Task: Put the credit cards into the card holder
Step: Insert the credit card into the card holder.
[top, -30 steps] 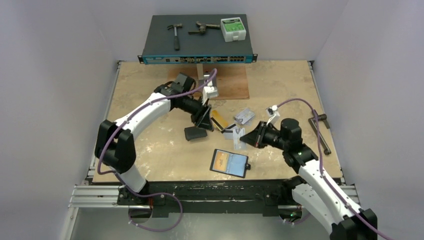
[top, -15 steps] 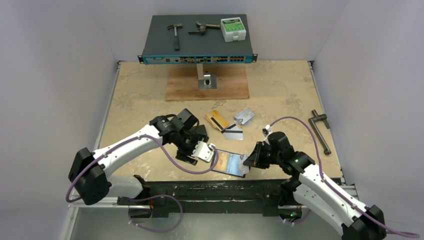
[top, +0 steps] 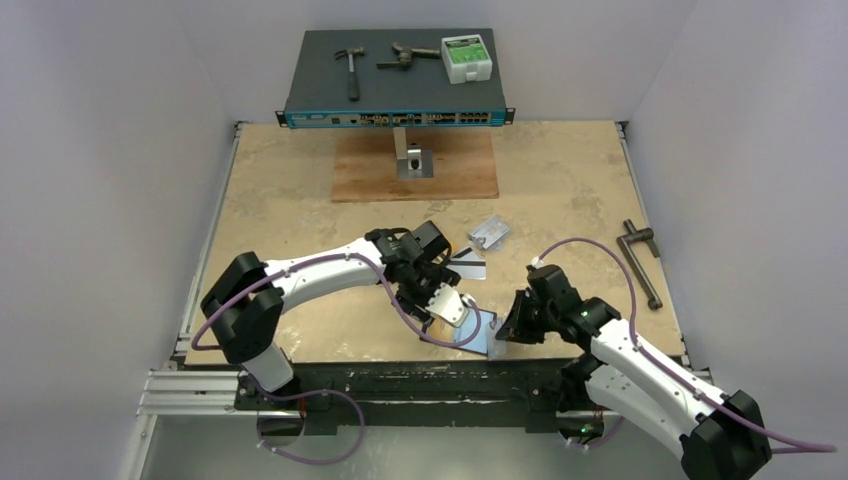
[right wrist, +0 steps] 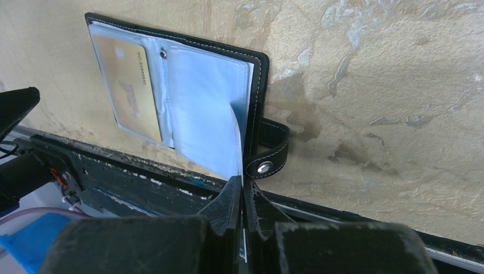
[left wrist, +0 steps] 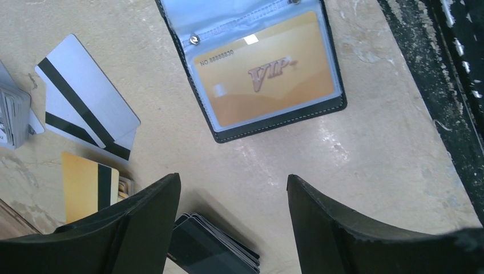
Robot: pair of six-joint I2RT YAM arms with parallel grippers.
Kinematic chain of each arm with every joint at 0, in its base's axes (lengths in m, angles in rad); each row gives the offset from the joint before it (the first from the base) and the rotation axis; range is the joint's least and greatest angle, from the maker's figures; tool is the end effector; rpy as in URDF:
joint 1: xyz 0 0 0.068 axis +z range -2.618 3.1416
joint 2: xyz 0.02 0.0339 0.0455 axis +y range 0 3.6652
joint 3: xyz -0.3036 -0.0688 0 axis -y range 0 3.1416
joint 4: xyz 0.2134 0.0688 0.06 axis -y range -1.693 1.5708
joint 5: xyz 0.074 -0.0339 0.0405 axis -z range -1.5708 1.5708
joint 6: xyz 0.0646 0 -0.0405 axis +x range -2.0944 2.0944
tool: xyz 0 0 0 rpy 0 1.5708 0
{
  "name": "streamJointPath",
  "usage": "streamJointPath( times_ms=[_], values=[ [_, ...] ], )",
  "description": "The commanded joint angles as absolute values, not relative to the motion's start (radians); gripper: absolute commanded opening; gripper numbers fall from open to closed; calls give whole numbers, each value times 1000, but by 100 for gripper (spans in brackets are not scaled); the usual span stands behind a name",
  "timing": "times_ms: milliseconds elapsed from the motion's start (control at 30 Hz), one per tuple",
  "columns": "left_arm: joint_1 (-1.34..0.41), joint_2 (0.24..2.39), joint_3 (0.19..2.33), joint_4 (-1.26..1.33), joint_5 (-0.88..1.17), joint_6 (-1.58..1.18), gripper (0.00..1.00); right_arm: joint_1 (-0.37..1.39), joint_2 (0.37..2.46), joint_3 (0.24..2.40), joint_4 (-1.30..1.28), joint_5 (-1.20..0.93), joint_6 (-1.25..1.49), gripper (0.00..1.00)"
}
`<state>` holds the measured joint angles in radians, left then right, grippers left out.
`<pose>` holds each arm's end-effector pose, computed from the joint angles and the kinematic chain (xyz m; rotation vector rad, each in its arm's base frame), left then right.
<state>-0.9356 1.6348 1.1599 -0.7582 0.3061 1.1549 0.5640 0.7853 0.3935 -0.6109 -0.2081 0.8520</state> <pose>0.1633 -0.2543 0.2443 2.4158 1.3174 -0.3705 0.0768 0.0643 0.1865 0.3114 2.7313 0.7396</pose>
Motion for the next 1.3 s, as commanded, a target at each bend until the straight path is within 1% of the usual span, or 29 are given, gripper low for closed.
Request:
streamJointPath(
  times_ms=[0, 300, 1267],
  values=[
    [-947, 1665, 1197, -703, 341, 1122, 68, 568, 784, 424, -659, -169, 847, 0],
    [-977, 1696, 1181, -659, 362, 1081, 65, 568, 725, 437, -685, -197, 849, 0],
    [-980, 1718, 1171, -599, 338, 1019, 63, 568, 753, 427, -654, -246, 807, 0]
  ],
)
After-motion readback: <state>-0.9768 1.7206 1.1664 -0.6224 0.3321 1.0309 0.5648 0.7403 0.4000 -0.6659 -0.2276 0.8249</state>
